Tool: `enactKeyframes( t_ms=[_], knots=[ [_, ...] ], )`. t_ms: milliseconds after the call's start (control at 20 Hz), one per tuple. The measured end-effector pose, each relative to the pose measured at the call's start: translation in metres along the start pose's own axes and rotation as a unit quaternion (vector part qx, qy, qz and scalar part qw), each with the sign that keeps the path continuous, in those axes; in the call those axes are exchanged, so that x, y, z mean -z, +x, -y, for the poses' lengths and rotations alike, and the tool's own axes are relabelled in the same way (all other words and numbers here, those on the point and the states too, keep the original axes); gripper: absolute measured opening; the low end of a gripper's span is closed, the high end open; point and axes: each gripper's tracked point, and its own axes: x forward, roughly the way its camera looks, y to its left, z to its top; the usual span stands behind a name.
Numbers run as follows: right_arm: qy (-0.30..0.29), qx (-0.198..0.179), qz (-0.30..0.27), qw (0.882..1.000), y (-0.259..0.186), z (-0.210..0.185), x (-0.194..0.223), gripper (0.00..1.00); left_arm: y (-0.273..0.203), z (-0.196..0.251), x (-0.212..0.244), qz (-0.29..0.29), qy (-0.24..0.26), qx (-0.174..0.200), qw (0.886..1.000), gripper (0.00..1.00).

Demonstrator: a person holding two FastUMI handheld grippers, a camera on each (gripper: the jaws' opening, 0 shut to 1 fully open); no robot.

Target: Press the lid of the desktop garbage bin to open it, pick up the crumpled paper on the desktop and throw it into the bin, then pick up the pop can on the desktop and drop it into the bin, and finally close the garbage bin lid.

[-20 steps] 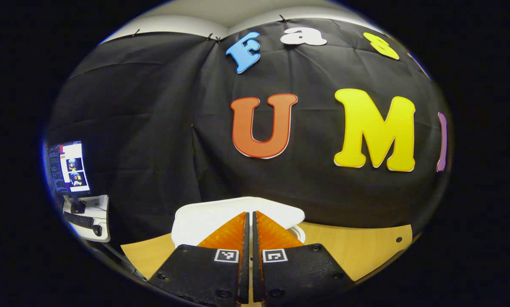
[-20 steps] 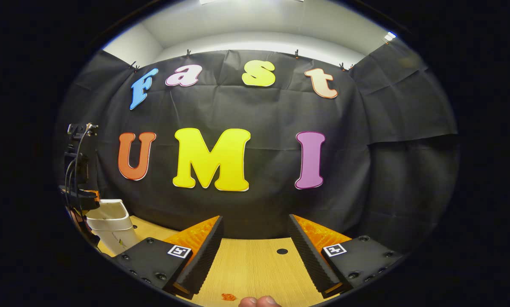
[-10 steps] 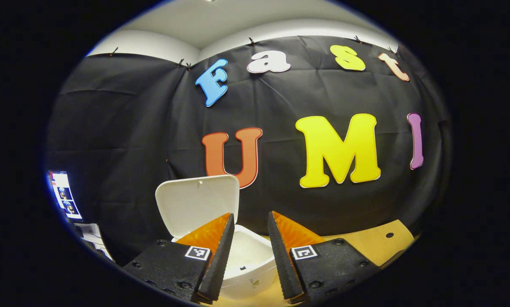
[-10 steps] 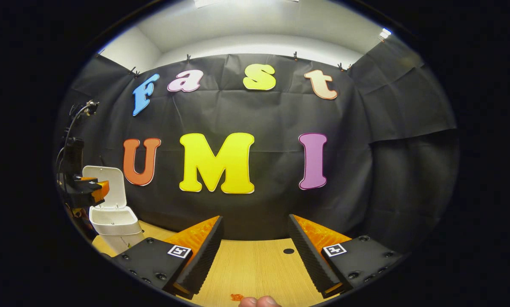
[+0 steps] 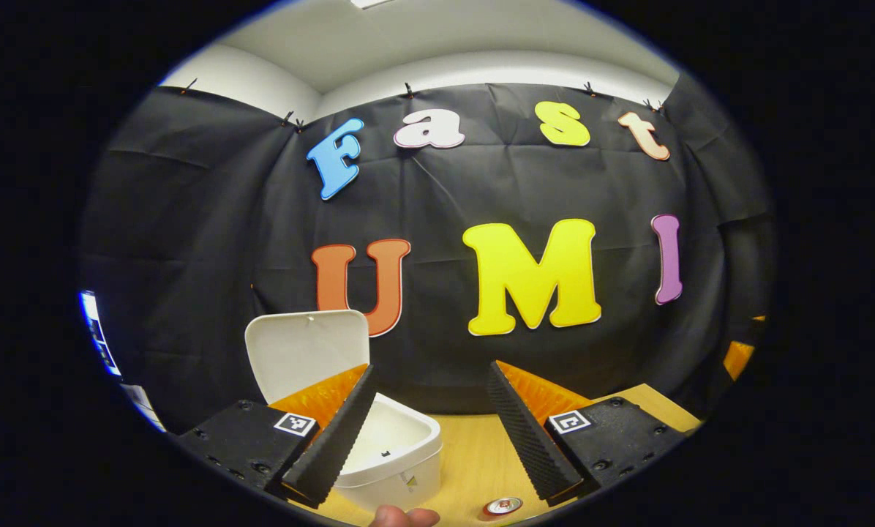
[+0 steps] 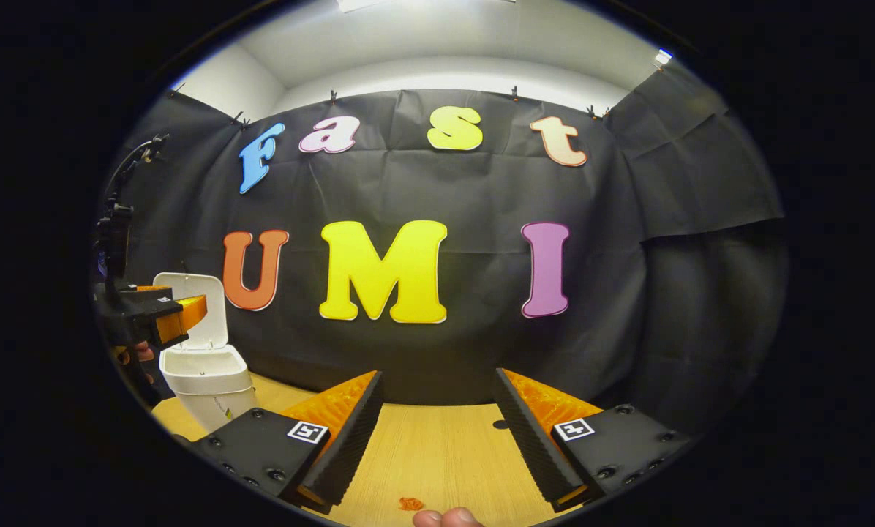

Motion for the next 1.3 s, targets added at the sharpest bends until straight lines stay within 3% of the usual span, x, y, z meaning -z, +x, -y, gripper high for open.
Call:
enactKeyframes(
  t_ms=[250,300,650,1000,1200,1300],
  knots=[
    [0.006,-0.037,-0.09,0.995,-0.004,-0.007,0.072,0.93,-0.027,0.013,0.034,-0.046,-0.018,0.027,0.998,0.99],
    [0.006,-0.039,-0.108,0.993,-0.004,-0.007,0.088,0.96,-0.033,0.016,0.041,-0.054,-0.016,0.033,0.998,0.99],
    [-0.008,-0.096,-0.188,0.977,-0.002,-0.023,0.176,0.96,-0.07,0.031,0.074,-0.107,-0.017,0.05,0.993,1.0],
    [-0.031,-0.131,-0.276,0.952,0.008,-0.032,0.275,0.96,-0.097,0.021,0.075,-0.128,-0.007,0.027,0.991,1.0],
    [-0.047,-0.131,-0.314,0.939,0.022,-0.024,0.315,0.93,-0.102,0.009,0.072,-0.132,-0.003,0.01,0.991,1.0],
    [-0.052,-0.131,-0.331,0.933,0.029,-0.023,0.334,0.96,-0.103,0.003,0.075,-0.137,-0.004,0.002,0.991,0.99]
  ],
)
